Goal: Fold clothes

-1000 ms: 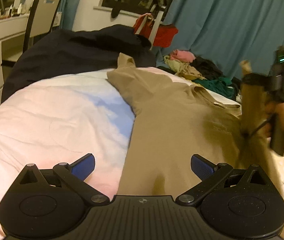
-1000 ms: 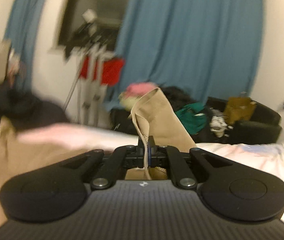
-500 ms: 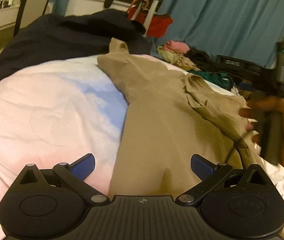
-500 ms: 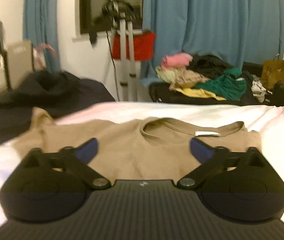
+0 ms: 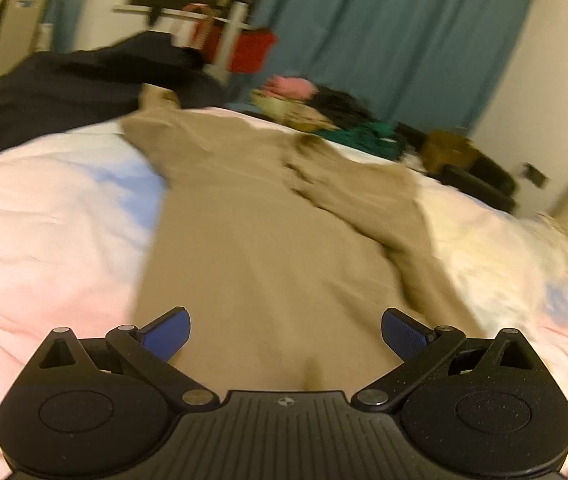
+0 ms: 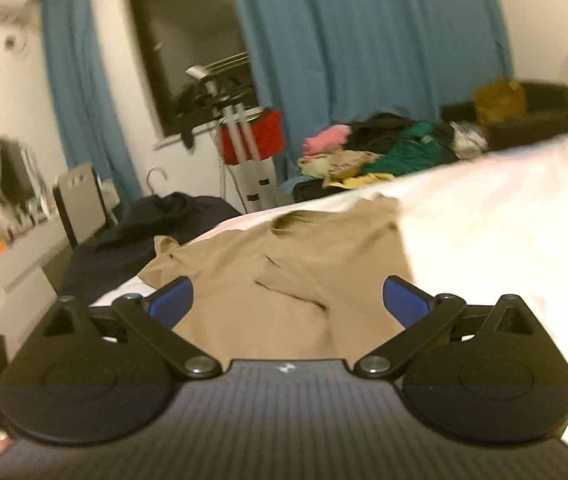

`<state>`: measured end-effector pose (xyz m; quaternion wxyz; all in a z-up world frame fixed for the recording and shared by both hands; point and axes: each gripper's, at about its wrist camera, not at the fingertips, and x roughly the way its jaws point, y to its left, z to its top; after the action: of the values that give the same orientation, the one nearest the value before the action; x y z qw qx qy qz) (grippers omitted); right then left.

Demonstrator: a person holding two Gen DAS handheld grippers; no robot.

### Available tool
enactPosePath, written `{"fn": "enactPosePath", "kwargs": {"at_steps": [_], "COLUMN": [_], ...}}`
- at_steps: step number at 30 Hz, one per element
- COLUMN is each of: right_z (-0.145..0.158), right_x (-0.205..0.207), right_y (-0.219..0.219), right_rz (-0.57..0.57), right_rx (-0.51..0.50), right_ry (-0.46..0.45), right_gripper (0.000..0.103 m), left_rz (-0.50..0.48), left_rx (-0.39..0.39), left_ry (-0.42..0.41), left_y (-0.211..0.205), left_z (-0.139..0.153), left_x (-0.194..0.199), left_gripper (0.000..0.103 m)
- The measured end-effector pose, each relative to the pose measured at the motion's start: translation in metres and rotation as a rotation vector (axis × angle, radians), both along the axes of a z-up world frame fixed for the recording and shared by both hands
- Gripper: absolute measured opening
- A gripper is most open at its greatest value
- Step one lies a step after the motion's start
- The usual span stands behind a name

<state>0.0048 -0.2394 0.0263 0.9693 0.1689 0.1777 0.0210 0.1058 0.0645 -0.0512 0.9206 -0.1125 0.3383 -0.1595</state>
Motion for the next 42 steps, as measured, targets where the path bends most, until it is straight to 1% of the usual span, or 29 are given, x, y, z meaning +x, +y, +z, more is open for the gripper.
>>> {"fn": "enactPosePath", "kwargs": {"at_steps": [3,6,8,10,15,17,19,20,23,25,26,27,28,29,32,33,34,35,36,38,40,41,42], "right_z": [-0.009,-0.018,-0.023,-0.027,-0.038,-0.041,-0.043,-0.044,-0.049,-0.053,-0.054,-0.056,-0.058,-0.059,-0.061,-0.062,-0.062,-0.063,-0.064,-0.065,-0.066,-0.067,-0.067], "right_x": [-0.036,-0.052,-0.053,-0.053,-0.053,-0.054,-0.056,-0.056,-0.054,-0.051,-0.05,-0.049,-0.048,-0.047,-0.045,-0.045,-0.044,-0.043,-0.042,-0.04,-0.037,-0.036,-0.035], "right_y": [-0.034,-0.062,-0.072,-0.08,-0.1,-0.106,-0.112,-0.113,-0.117,-0.117,-0.117,-0.117,-0.118,-0.118,-0.117,-0.117,-0.116,-0.116,-0.114,-0.111,-0.108,-0.107,-0.106], "right_rz": [-0.081,-0.137,-0.135,-0.127,-0.105,-0.096,-0.087,-0.081,-0.066,-0.057,-0.053,-0.048,-0.045,-0.041,-0.036,-0.036,-0.035,-0.034,-0.032,-0.033,-0.034,-0.036,-0.037], "right_rx": [0.057,0.103,0.137,0.17,0.252,0.284,0.314,0.332,0.373,0.388,0.394,0.399,0.404,0.408,0.418,0.421,0.423,0.425,0.426,0.418,0.402,0.397,0.392], "right_ry": [-0.031,-0.023,-0.021,-0.021,-0.02,-0.022,-0.028,-0.028,-0.015,0.002,0.011,0.02,0.027,0.032,0.045,0.05,0.054,0.059,0.064,0.074,0.088,0.093,0.098], "right_gripper": [0.103,0.103,0.103,0.103,0.103,0.103,0.103,0.103,0.103,0.103,0.103,0.103,0.103,0.103,0.103,0.103,0.103,0.103,0.103,0.103,0.103,0.103,0.103], "left_rz": [-0.089,-0.171,-0.214,-0.257,-0.368,-0.398,-0.423,-0.434,-0.442,-0.47,-0.492,-0.512,-0.517,-0.519,-0.523,-0.523,-0.528,-0.537,-0.541,-0.549,-0.573,-0.585,-0.598], "left_rx": [-0.049,-0.088,-0.099,-0.111,-0.228,-0.268,-0.303,-0.316,-0.303,-0.324,-0.342,-0.355,-0.364,-0.372,-0.415,-0.411,-0.383,-0.344,-0.33,-0.308,-0.342,-0.354,-0.352], "left_ry": [0.008,0.02,0.042,0.064,0.113,0.138,0.197,0.232,0.32,0.356,0.378,0.398,0.399,0.39,0.407,0.423,0.446,0.472,0.475,0.476,0.475,0.471,0.463], "left_y": [-0.018,-0.034,-0.049,-0.064,-0.103,-0.122,-0.136,-0.142,-0.157,-0.162,-0.164,-0.167,-0.168,-0.168,-0.164,-0.164,-0.167,-0.171,-0.173,-0.176,-0.179,-0.18,-0.182], "left_z": [0.004,0.003,-0.001,-0.004,-0.012,-0.02,-0.035,-0.045,-0.07,-0.083,-0.087,-0.091,-0.093,-0.093,-0.097,-0.099,-0.102,-0.106,-0.108,-0.112,-0.112,-0.112,-0.112], "left_x": [-0.016,-0.031,-0.037,-0.043,-0.051,-0.054,-0.052,-0.05,-0.048,-0.046,-0.045,-0.044,-0.044,-0.044,-0.043,-0.041,-0.04,-0.04,-0.041,-0.042,-0.041,-0.042,-0.042], "left_gripper": [0.102,0.1,0.098,0.092,0.08,0.076,0.071,0.071,0.065,0.051,0.047,0.033,0.021,0.019,0.019,0.02,0.022,0.028,0.032,0.037,0.06,0.064,0.066]}}
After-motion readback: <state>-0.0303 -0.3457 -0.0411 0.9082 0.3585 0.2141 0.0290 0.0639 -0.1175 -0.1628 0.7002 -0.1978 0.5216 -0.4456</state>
